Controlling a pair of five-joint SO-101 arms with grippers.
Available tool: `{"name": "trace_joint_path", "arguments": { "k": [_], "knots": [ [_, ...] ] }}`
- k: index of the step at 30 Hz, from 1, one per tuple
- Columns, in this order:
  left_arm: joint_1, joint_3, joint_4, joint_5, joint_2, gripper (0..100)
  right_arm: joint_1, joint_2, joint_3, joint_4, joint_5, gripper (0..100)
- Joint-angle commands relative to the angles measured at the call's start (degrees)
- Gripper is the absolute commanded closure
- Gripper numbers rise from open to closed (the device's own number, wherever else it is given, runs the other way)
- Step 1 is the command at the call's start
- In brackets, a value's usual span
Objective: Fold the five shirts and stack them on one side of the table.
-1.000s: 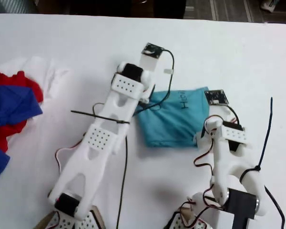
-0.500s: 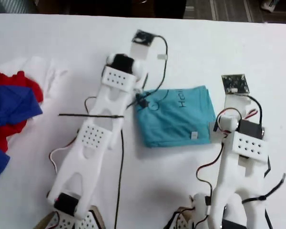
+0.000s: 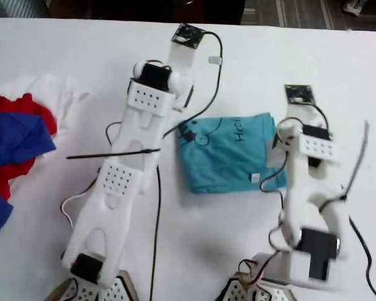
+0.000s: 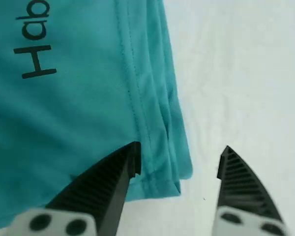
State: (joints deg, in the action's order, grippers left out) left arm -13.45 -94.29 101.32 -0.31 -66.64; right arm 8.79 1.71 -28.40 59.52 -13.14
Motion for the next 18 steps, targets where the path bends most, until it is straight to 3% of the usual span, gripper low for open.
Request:
{"name": "trace_joint_path", "arguments": {
  "k": [1, 6, 10, 18],
  "knots": [
    [1.1, -0.7, 0.4, -0.8, 4.5, 97, -2.9, -4.8, 6.9, 2.1, 2.0, 74.1],
    [2.3, -0.7, 0.2, -1.0, 4.5, 97, -4.0, -9.5, 14.2, 4.1, 2.7, 73.5],
    [3.8, -0.7, 0.2, -1.0, 4.5, 97, -4.0, -13.8, 18.3, 5.9, 2.6, 67.4],
    [5.3, -0.7, 0.1, -1.0, 4.4, 97, -4.3, -17.5, 19.3, 6.4, 4.7, 65.0]
  ]
}}
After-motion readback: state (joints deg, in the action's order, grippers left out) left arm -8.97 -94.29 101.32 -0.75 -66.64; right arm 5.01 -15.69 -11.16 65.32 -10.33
